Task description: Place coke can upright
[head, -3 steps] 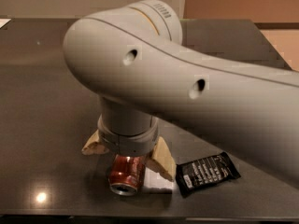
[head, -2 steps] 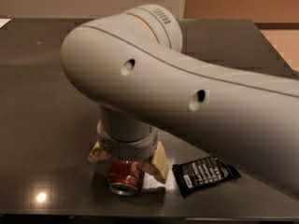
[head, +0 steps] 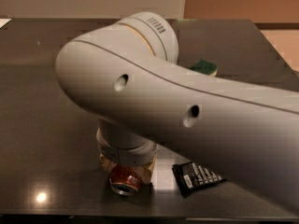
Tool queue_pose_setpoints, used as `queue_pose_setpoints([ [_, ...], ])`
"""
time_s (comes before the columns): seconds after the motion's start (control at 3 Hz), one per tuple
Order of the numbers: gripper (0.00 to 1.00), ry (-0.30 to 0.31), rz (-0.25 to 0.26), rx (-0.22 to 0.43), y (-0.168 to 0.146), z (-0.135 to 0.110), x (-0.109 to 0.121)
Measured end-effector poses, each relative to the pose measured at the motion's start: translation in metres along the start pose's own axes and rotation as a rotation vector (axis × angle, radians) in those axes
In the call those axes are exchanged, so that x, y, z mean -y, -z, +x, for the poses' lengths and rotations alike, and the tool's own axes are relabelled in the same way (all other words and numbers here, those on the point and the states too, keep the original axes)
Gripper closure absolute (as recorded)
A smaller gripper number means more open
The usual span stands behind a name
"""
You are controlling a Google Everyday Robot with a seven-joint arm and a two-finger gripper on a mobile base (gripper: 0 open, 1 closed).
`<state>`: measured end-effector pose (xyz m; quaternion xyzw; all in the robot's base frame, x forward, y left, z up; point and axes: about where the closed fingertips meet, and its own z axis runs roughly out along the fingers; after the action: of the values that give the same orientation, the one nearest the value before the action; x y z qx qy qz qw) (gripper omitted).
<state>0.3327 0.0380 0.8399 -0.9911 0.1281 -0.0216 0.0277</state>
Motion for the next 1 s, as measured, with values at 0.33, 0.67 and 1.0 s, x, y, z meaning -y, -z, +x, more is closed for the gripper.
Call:
queue_pose_setpoints([
  [0.33, 0.87, -0.045, -0.010, 0.050, 0.007, 0.004, 0.006],
  [0.67, 1.00, -0.137, 0.003, 0.127, 0.031, 0.013, 0.017],
  [1.0, 1.00, -0.244, 0.056, 0.201, 0.066, 0.025, 0.030],
])
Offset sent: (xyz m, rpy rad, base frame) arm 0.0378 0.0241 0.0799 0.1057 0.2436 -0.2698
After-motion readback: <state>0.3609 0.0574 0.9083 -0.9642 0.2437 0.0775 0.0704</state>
